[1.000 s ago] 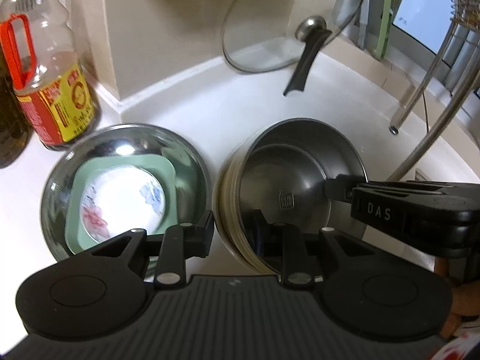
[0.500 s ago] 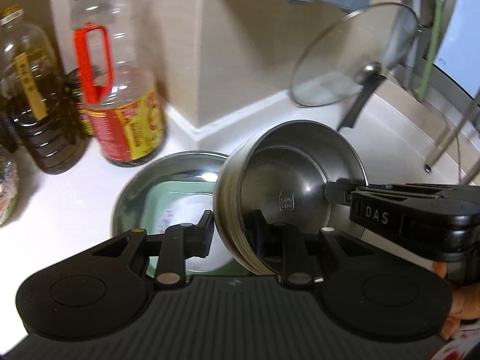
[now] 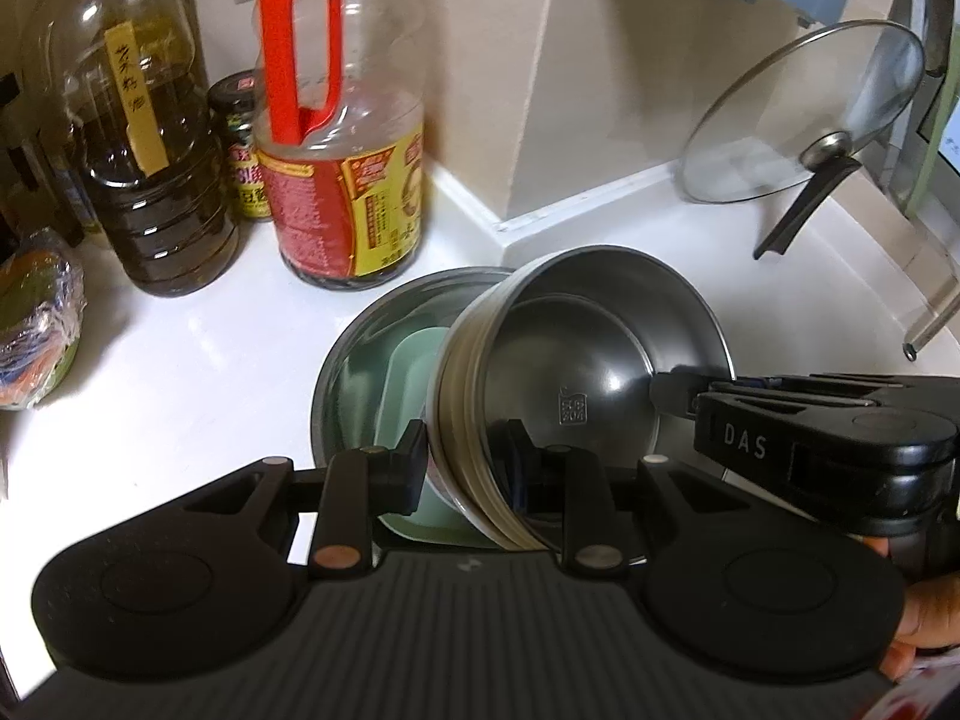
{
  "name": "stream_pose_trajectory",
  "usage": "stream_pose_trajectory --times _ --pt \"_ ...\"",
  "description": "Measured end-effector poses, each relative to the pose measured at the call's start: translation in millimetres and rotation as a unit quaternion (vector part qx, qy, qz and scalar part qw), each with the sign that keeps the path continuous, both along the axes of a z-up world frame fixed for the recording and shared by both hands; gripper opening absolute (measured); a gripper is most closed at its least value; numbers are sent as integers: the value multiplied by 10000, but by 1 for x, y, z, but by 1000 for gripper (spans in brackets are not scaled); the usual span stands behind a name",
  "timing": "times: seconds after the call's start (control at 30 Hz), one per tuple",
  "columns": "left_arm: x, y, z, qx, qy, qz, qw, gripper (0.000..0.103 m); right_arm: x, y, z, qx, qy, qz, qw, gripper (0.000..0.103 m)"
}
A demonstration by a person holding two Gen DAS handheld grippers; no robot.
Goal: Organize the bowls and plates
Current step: 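Lower the stack onto the green plate in the steel basin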
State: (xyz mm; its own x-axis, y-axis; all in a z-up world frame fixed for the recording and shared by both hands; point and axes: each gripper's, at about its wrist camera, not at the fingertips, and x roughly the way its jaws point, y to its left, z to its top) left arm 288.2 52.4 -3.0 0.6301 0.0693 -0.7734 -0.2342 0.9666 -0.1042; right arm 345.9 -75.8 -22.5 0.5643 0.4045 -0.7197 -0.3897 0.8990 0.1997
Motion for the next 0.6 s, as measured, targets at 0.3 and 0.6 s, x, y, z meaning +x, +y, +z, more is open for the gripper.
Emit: stream_pose_trajectory --times 0.3,0.6 --pt "6 9 -12 -142 207 51 9997 23 9 11 -10 -162 188 61 9997 10" --pt "15 18 -18 -255 386 61 9989 23 19 18 -16 -241 392 97 9989 10"
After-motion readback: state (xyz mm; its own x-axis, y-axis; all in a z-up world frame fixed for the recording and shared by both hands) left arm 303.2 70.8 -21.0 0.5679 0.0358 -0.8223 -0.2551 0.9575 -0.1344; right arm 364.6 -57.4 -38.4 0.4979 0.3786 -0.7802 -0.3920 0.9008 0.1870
